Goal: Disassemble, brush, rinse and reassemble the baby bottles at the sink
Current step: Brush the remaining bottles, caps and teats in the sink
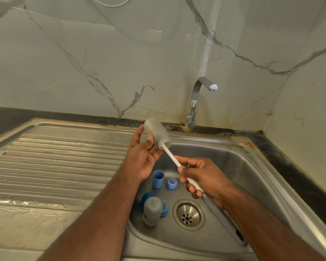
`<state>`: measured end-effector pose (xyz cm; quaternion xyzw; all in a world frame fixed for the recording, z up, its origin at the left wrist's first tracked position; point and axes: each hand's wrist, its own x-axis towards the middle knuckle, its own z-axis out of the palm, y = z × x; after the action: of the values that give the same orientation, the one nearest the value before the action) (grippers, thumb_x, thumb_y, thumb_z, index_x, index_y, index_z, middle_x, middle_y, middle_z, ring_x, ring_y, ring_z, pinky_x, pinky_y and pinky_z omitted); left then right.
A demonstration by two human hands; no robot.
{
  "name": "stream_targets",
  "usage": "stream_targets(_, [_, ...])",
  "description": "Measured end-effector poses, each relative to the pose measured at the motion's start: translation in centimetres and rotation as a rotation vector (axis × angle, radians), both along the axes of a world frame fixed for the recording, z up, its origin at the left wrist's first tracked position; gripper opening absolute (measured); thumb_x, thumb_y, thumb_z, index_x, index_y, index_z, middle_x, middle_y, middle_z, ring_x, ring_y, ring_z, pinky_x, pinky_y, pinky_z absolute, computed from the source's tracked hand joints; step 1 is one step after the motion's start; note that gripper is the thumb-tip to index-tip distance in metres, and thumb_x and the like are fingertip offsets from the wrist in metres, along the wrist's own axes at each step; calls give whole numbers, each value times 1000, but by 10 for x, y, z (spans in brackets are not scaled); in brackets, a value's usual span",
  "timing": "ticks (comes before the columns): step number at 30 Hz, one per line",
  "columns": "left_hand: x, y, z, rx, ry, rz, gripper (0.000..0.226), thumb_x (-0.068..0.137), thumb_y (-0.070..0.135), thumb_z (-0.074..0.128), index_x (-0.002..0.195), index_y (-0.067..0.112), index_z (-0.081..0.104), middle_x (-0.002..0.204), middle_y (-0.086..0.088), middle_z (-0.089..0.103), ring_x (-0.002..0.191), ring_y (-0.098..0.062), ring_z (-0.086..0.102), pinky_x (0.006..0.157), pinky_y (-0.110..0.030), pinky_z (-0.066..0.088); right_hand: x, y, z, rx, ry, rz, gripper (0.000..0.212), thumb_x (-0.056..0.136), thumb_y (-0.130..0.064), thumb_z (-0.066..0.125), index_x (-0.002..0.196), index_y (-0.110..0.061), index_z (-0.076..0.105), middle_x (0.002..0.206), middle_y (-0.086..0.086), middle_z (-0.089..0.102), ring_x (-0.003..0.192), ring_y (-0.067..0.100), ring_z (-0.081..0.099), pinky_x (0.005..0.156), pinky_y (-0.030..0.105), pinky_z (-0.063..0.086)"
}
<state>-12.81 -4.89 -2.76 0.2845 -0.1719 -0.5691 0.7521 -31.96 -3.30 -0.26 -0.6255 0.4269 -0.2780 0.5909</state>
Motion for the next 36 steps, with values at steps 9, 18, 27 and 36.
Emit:
stream_targets(9, [4,-1,1,-17,78,33,50,103,-3,47,143,26,52,137,-24,55,111,-38,69,68,-40,63,4,6,1,242,-292,23,33,100,-5,52,127,-21,64,72,12,60,48,15,46,36,20,36])
stream_targets(18, [2,-4,-4,31,38,31,49,100,10,57,146,27,47,136,-23,58,114,-41,67,76,-47,63,2,-2,-11,-337,335,-66,40,99,-19,59,134,-38,59,72,-10,62,50,1,52,50,18,43])
stream_targets(27, [-2,-7,-9,34,23,-12,53,94,8,67,143,14,47,137,-26,56,117,-46,65,79,-46,63,13,8,-4,179,-210,-112,32,100,-5,54,123,-24,65,74,11,62,50,13,47,39,22,35])
stream_targets(36, [-1,-6,-5,-10,94,-34,45,97,9,62,140,7,49,135,-28,54,117,-45,64,88,-52,61,11,5,-5,-68,50,-97,35,100,-10,57,128,-30,64,72,6,64,50,12,49,42,23,38])
